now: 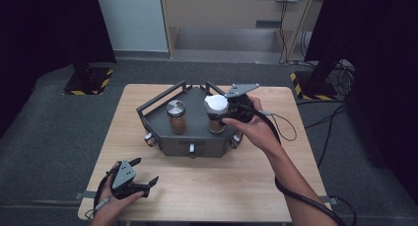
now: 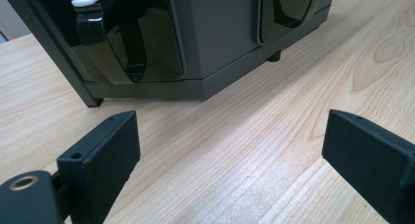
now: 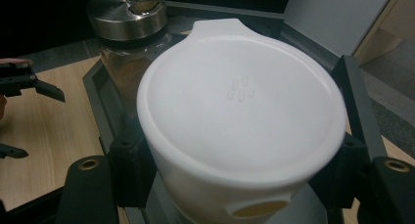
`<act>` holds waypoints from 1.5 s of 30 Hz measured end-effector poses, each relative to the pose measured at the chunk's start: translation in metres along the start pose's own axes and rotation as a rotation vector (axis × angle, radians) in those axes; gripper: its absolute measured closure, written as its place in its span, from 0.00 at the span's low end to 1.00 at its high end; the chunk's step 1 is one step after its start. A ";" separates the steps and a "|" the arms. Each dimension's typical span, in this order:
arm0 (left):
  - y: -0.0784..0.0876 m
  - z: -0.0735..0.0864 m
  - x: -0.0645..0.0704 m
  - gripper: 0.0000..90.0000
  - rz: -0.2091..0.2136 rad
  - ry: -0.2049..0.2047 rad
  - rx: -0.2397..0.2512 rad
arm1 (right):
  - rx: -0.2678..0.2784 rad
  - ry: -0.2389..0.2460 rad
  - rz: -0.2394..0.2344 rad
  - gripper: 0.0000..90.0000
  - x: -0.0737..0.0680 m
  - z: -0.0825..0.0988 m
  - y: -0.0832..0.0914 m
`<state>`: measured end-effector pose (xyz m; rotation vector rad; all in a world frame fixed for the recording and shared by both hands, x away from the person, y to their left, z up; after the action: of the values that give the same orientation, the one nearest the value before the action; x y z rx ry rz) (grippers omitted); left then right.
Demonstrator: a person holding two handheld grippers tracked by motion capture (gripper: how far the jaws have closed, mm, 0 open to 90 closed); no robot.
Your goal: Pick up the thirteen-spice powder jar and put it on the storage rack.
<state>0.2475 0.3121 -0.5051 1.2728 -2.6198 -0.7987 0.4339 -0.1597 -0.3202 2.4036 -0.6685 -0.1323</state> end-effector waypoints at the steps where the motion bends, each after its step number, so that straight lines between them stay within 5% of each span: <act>1: 0.000 0.000 0.000 0.07 0.001 -0.001 0.000 | -0.001 0.004 0.000 0.35 0.000 0.000 0.000; 16: -0.001 -0.001 0.001 0.07 0.002 -0.004 -0.002 | -0.008 0.008 -0.004 0.34 0.001 -0.001 0.000; 28: 0.000 -0.001 0.001 0.07 0.001 -0.005 0.002 | -0.010 0.006 -0.014 0.20 0.000 -0.005 0.001; 45: 0.000 -0.002 0.002 0.07 0.000 -0.011 0.003 | -0.012 -0.001 -0.018 0.17 0.002 0.001 0.022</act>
<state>0.2466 0.3101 -0.5037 1.2723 -2.6300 -0.8046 0.4262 -0.1761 -0.3070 2.3982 -0.6452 -0.1439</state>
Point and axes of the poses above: each handheld gripper's, and its own axes: y roughly backward along the jaws, z roughly out of its underside, x roughly to its right, the point moved 6 cm from there along -y, roughly forward along the jaws, and after that the axes turned 7 degrees about -x, right-handed, at the moved point
